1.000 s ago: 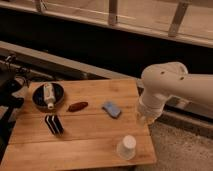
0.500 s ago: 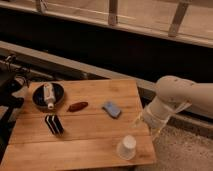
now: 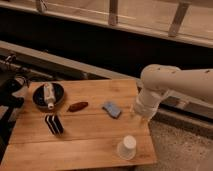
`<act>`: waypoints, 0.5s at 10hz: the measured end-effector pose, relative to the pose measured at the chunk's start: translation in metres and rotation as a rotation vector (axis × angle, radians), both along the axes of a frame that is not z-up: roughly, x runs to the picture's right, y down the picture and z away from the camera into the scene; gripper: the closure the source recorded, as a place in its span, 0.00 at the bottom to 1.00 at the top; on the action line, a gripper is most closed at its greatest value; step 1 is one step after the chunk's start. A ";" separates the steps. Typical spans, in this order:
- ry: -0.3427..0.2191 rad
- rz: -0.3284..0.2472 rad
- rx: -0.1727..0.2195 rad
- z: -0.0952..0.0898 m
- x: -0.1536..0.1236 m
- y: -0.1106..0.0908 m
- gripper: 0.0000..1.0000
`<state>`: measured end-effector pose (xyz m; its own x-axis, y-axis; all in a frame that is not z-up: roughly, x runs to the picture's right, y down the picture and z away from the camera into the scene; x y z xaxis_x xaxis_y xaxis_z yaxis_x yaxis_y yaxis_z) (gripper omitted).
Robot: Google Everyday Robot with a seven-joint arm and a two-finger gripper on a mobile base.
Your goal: Place the ceramic cup over the eraser
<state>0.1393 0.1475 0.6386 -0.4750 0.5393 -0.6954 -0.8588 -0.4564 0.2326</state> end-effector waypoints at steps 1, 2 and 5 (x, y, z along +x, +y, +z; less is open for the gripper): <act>0.005 0.006 -0.023 0.001 0.002 0.008 0.56; 0.008 0.012 -0.044 0.003 0.002 0.017 0.48; 0.028 0.062 -0.111 0.011 0.009 0.054 0.21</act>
<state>0.1481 0.2015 0.6491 -0.5250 0.4292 -0.7349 -0.8223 -0.4784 0.3081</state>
